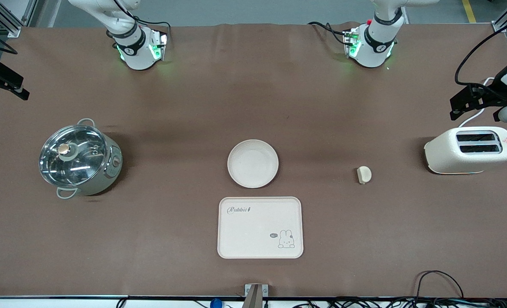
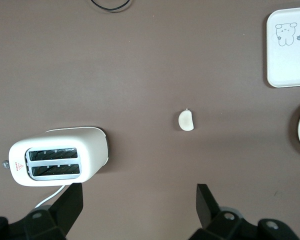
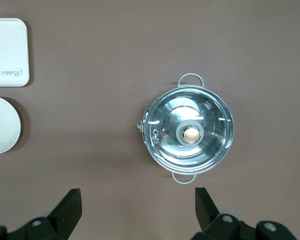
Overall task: Place bun in plate and plate on tray
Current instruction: 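Reach the left gripper toward the cream bun beside the toaster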
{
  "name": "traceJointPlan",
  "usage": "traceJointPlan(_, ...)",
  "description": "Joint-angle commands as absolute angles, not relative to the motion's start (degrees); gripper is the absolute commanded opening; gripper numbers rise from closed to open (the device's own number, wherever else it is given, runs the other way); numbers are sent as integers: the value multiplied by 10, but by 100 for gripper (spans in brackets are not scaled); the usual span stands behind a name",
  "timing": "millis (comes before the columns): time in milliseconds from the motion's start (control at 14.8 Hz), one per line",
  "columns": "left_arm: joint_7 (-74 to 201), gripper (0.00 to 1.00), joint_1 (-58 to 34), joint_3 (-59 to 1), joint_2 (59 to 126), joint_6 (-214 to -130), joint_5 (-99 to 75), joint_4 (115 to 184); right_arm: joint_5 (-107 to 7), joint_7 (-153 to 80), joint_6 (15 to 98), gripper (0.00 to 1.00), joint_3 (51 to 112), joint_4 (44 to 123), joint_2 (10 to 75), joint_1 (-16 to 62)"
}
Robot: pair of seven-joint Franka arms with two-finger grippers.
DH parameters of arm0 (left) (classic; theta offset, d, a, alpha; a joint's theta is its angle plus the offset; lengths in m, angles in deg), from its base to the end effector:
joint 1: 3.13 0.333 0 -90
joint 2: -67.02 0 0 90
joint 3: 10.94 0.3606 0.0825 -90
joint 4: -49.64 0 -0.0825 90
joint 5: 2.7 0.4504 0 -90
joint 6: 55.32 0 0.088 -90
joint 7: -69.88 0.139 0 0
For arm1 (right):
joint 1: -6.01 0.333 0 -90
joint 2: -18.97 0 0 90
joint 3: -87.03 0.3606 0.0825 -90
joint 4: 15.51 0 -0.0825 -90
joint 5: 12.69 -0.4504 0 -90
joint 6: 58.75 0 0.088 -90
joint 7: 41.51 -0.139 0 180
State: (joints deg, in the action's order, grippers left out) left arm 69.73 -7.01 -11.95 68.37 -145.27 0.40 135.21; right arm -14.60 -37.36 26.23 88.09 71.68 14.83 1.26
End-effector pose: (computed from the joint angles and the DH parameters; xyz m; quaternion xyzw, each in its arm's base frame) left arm 0.6299 -0.0462 0.6642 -0.9985 0.0406 -0.0276 0.0256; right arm 0.5851 -0.0324 0.6991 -0.9997 -0.0057 -0.0179 0.0147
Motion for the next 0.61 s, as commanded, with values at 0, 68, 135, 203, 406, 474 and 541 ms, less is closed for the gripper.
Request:
traceJointPlan(0,696,100,-72,-116,688,-1442,2,1338,-156,-372,254,100,883,712,151,4)
traceJointPlan(68,694,100,-72,-116,688,-1442,3,1338,-156,-373,247,100,883,712,151,5)
traceJointPlan(135,694,100,-72,-116,688,-1442,3,1338,-157,-374,246,100,883,712,151,5)
traceJointPlan(203,693,100,-72,-117,688,-1442,3,1342,-157,-376,246,100,883,712,151,5)
traceJointPlan(406,689,100,-80,-119,713,-1437,3,1380,-159,-376,252,100,883,719,153,8)
traceJointPlan(474,682,100,-83,-121,744,-1441,0,1384,-160,-376,253,100,885,722,154,13)
traceJointPlan(541,660,100,-90,-124,776,-1456,-6,1383,-161,-376,251,100,886,724,156,21)
